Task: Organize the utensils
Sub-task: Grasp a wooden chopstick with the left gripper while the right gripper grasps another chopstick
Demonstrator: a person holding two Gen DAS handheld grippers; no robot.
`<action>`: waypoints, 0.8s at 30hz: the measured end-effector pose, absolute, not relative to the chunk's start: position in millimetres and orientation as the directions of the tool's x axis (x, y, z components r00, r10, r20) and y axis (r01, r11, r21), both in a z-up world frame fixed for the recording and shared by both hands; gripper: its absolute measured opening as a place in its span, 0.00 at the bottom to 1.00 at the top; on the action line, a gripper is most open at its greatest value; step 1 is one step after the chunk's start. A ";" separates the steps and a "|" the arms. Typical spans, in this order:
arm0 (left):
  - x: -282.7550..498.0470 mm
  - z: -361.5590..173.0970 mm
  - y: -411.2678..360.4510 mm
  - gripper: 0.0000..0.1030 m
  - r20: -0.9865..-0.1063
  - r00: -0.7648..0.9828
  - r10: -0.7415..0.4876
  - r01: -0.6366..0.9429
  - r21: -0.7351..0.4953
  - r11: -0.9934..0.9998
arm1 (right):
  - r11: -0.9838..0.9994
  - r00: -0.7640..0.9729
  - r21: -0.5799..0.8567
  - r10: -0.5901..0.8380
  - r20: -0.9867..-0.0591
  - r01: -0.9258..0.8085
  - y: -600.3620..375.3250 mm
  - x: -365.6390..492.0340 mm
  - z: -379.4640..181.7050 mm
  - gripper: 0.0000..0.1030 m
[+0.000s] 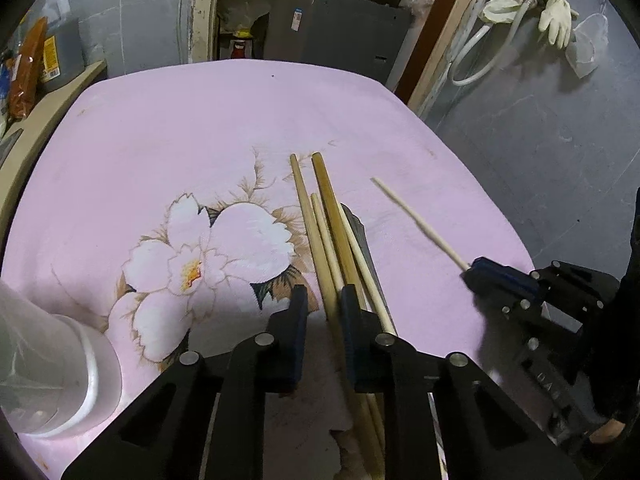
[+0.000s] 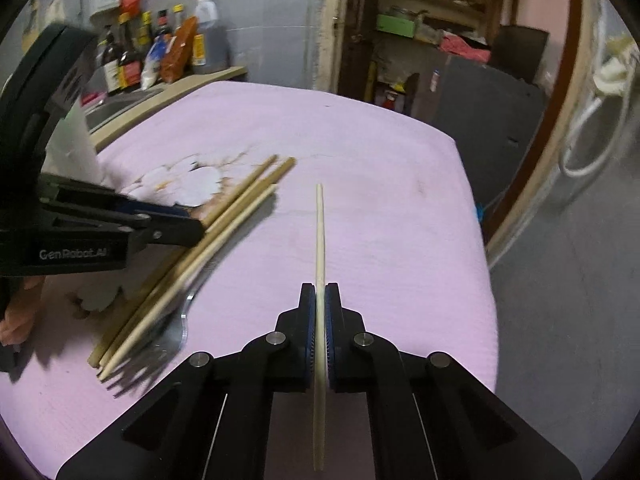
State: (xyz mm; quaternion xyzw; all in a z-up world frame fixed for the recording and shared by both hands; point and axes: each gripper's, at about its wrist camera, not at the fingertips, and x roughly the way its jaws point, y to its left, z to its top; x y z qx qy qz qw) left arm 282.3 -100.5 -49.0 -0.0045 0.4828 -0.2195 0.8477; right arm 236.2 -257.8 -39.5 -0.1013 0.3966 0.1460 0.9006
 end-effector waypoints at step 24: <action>301.8 -54.6 -106.2 0.07 -0.861 0.393 -0.324 0.336 -0.193 0.922 | 0.923 0.488 0.012 0.214 -0.846 -0.384 -245.6 308.2 -44.9 0.11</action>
